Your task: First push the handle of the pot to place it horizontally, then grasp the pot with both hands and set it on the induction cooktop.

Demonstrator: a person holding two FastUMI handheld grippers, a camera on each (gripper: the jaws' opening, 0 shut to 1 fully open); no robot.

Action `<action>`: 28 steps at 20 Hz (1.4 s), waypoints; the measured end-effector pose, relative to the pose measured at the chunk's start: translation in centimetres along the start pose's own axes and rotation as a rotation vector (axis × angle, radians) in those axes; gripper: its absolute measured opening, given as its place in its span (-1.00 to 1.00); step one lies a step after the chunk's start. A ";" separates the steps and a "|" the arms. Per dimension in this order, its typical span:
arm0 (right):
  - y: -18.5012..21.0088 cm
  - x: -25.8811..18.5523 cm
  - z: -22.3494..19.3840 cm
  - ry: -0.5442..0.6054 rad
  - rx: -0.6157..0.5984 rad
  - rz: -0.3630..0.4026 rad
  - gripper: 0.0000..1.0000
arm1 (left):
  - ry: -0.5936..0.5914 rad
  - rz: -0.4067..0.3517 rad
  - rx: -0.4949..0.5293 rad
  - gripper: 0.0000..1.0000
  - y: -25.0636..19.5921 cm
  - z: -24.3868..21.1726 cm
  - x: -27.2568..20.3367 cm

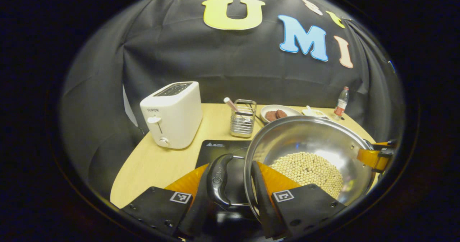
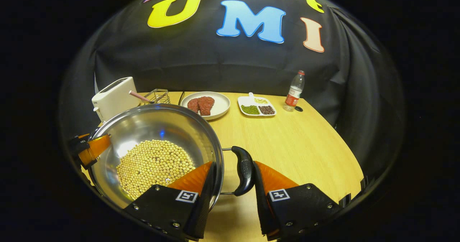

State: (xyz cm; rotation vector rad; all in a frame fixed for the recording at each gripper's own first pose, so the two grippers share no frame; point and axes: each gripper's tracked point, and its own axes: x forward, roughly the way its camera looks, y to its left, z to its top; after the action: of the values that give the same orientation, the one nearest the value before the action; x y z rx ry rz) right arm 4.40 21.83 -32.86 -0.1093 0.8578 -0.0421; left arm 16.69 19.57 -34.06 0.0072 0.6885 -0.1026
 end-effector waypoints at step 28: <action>-3.7 -4.8 8.9 -0.360 -0.020 0.039 0.94 | -0.369 0.149 0.010 0.89 1.2 10.4 -7.9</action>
State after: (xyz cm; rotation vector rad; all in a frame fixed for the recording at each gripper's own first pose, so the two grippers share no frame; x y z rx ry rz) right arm 8.04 19.30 -23.02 -0.1147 0.5005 0.0230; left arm 17.28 21.03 -21.03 0.0480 0.3172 0.0360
